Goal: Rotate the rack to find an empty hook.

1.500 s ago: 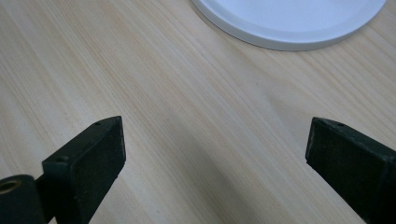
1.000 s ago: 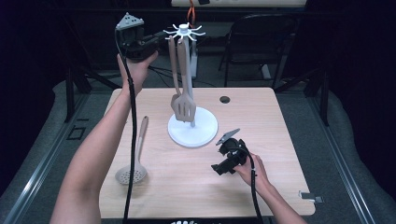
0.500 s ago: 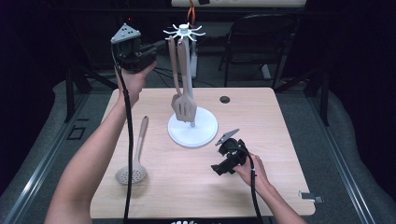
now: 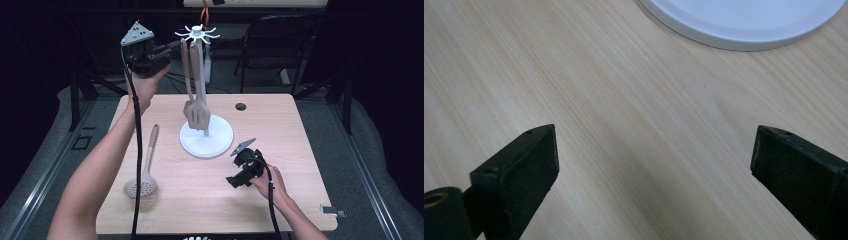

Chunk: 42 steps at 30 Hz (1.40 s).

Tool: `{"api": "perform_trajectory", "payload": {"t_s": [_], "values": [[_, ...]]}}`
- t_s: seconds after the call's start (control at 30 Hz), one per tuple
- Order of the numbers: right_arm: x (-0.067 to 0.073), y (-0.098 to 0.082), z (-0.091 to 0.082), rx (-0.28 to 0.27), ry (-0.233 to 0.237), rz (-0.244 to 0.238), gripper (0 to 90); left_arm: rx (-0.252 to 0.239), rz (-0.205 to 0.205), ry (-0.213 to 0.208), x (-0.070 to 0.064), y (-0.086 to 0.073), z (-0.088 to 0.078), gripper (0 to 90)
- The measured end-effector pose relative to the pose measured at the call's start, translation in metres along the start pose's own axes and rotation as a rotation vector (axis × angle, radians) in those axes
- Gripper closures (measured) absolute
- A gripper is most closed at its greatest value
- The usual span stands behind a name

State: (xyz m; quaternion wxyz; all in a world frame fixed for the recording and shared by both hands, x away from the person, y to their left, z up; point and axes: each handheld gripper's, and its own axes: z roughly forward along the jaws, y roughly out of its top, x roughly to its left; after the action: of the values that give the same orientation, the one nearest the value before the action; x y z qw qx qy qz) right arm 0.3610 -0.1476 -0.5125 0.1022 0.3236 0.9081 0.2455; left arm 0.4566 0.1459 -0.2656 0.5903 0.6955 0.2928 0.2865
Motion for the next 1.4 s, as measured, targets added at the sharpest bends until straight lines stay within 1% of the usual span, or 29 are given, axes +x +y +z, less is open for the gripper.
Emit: {"api": "perform_trajectory", "payload": {"t_s": [0.13, 0.27, 0.37, 0.47, 0.5, 0.57, 0.63, 0.67, 0.7, 0.73, 0.87, 0.93, 1.03, 1.1, 1.13, 1.2, 1.23, 1.33, 1.4], "values": [[0.000, 0.000, 0.000, 0.001, -0.002, -0.001, 4.9, 0.007, 0.001, 0.018, 0.002, 0.000, 0.002, 90.0], [0.000, 0.000, 0.000, 0.003, -0.001, -0.001, 4.9, -0.001, -0.022, 0.032, 0.006, 0.001, 0.004, 90.0], [0.000, 0.000, 0.000, 0.000, -0.004, 0.001, 5.0, -0.007, -0.039, 0.034, 0.009, 0.002, 0.006, 90.0], [-0.001, 0.000, 0.000, 0.005, -0.005, -0.003, 5.0, -0.002, -0.043, 0.044, 0.011, 0.002, 0.008, 90.0], [0.000, -0.001, 0.000, -0.001, -0.002, 0.003, 5.0, 0.000, -0.043, 0.046, 0.011, 0.003, 0.009, 90.0], [0.000, 0.000, 0.000, 0.002, -0.001, 0.000, 5.1, 0.005, -0.037, 0.049, 0.012, 0.003, 0.010, 90.0], [0.000, 0.000, 0.001, -0.003, -0.001, -0.003, 5.1, 0.005, -0.044, 0.052, 0.012, 0.004, 0.012, 90.0], [0.000, 0.000, 0.001, -0.003, -0.002, -0.003, 5.0, 0.006, -0.040, 0.054, 0.013, 0.004, 0.012, 90.0], [0.000, 0.000, 0.001, -0.004, -0.002, -0.002, 5.1, 0.010, -0.040, 0.056, 0.013, 0.004, 0.013, 90.0], [0.001, -0.001, 0.002, -0.024, -0.001, 0.016, 5.1, 0.011, -0.040, 0.056, 0.013, 0.005, 0.014, 90.0], [0.001, -0.001, 0.002, -0.024, -0.001, 0.016, 5.2, 0.017, -0.040, 0.063, 0.015, 0.006, 0.016, 90.0], [0.001, -0.001, 0.002, -0.023, -0.003, 0.015, 5.2, 0.022, -0.041, 0.064, 0.016, 0.006, 0.016, 90.0], [0.000, -0.001, 0.002, -0.023, -0.001, 0.014, 5.3, 0.006, -0.048, 0.052, 0.014, 0.005, 0.013, 90.0], [0.000, -0.002, 0.002, -0.025, -0.001, 0.015, 5.4, -0.001, -0.044, 0.052, 0.012, 0.004, 0.011, 90.0], [-0.001, -0.001, 0.000, -0.003, -0.004, -0.003, 5.4, 0.001, -0.040, 0.052, 0.012, 0.003, 0.009, 90.0], [-0.001, 0.000, 0.000, 0.005, -0.003, -0.003, 5.4, 0.003, -0.040, 0.052, 0.012, 0.000, 0.006, 90.0], [0.000, -0.001, 0.000, -0.001, -0.003, 0.001, 5.4, 0.000, -0.042, 0.051, 0.012, -0.001, 0.005, 90.0], [0.000, 0.000, 0.000, 0.002, -0.004, -0.004, 5.4, 0.010, -0.030, 0.040, 0.011, -0.006, 0.001, 90.0], [0.000, 0.000, 0.000, 0.000, -0.003, 0.002, 5.4, 0.012, -0.026, 0.026, 0.009, -0.008, -0.002, 90.0]]}}
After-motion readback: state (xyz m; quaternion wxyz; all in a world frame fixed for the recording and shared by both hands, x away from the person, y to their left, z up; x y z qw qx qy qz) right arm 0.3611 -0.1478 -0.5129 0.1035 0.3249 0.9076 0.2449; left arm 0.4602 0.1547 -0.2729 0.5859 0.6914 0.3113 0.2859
